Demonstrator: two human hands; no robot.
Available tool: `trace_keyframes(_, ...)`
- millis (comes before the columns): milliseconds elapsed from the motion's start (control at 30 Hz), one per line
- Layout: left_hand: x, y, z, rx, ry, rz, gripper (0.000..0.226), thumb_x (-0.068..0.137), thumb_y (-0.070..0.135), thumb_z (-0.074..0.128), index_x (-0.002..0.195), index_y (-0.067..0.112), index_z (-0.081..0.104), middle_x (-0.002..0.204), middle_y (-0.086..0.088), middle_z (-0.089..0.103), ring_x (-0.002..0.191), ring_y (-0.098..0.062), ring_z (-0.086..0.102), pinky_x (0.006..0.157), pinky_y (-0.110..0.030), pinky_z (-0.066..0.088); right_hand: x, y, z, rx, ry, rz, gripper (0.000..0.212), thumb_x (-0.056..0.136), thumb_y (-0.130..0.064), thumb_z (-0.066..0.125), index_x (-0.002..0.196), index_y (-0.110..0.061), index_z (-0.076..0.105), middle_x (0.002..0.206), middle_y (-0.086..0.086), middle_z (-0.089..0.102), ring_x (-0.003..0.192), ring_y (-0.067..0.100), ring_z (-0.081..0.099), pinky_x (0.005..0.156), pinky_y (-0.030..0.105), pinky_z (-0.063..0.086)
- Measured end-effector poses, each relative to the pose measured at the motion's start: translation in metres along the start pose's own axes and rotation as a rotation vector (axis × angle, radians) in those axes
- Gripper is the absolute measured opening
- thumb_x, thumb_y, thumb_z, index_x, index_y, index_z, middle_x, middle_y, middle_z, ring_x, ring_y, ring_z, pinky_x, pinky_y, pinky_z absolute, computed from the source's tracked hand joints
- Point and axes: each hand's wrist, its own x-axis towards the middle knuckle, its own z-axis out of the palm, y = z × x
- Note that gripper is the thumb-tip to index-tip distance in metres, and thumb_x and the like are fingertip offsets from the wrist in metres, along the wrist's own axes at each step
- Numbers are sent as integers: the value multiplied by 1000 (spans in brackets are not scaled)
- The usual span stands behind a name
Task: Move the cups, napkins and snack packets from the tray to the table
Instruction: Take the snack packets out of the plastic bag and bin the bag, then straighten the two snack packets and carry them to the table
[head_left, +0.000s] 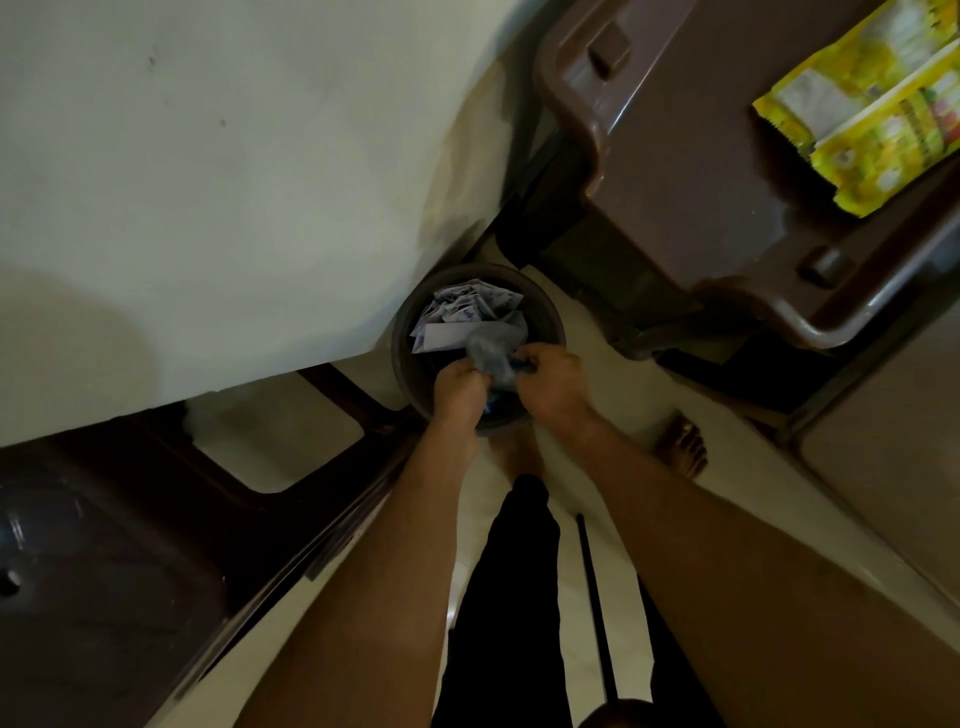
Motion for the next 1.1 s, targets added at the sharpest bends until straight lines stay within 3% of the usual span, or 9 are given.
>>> trace_keyframes(133,-14,18,10,100,12,159,34,107,10,50,139,3,59,117,-4,65,124,-32,61,99,-39,49,-5,-8,-17,-99,10,-126,31,97,-14,63,123,2,68,119,25,70,110,39,66,94,41,54)
trace_keyframes(200,-30,32,10,269,39,328,41,106,8,51,147,5,53,132,-2,60,124,-24,57,105,-37,47,-10,-16,-27,-153,32,-205,40,95,-19,60,130,-1,65,126,24,66,117,41,61,99,42,51)
trace_keyframes(267,-40,40,9,440,99,485,50,104,9,53,153,7,47,150,-11,56,137,-30,54,115,-45,46,-16,-22,-40,-222,48,-270,51,94,-23,58,142,-9,57,139,20,59,130,40,52,106,44,49)
trace_keyframes(467,-84,71,11,653,252,813,50,102,13,57,151,9,48,153,-11,51,142,-30,49,117,-49,44,-45,-44,-87,-355,215,-468,54,96,-19,66,148,-13,53,148,19,49,139,37,43,110,44,47)
trace_keyframes(567,-117,86,13,648,309,926,53,102,10,59,153,10,46,156,-9,48,144,-27,47,117,-46,45,-68,-62,-115,-368,280,-551,53,99,-24,66,149,-13,52,153,16,47,142,33,41,100,38,53)
trace_keyframes(733,-162,116,25,551,329,1044,52,104,16,55,155,15,43,158,-5,43,146,-23,43,116,-48,46,-101,-84,-165,-310,469,-727,40,94,-17,72,131,-6,65,133,18,62,121,35,56,75,33,56)
trace_keyframes(833,-179,139,44,469,310,1094,50,104,12,54,153,14,46,156,-6,45,145,-21,44,116,-46,47,-99,-84,-197,-268,587,-695,36,96,-18,66,130,-6,66,130,18,62,120,37,56,74,38,55)
trace_keyframes(933,-187,160,71,445,282,1141,50,102,8,55,151,10,48,152,-8,48,139,-24,49,112,-43,50,-86,-74,-232,-210,665,-622,49,93,-23,48,133,-3,65,130,21,62,122,42,55,85,46,56)
trace_keyframes(1100,-179,180,123,460,168,1034,50,100,14,59,149,10,50,145,-9,52,134,-27,54,110,-47,50,-51,-44,-286,-232,728,-443,52,87,-7,64,139,-8,61,136,18,59,127,39,52,101,43,44)
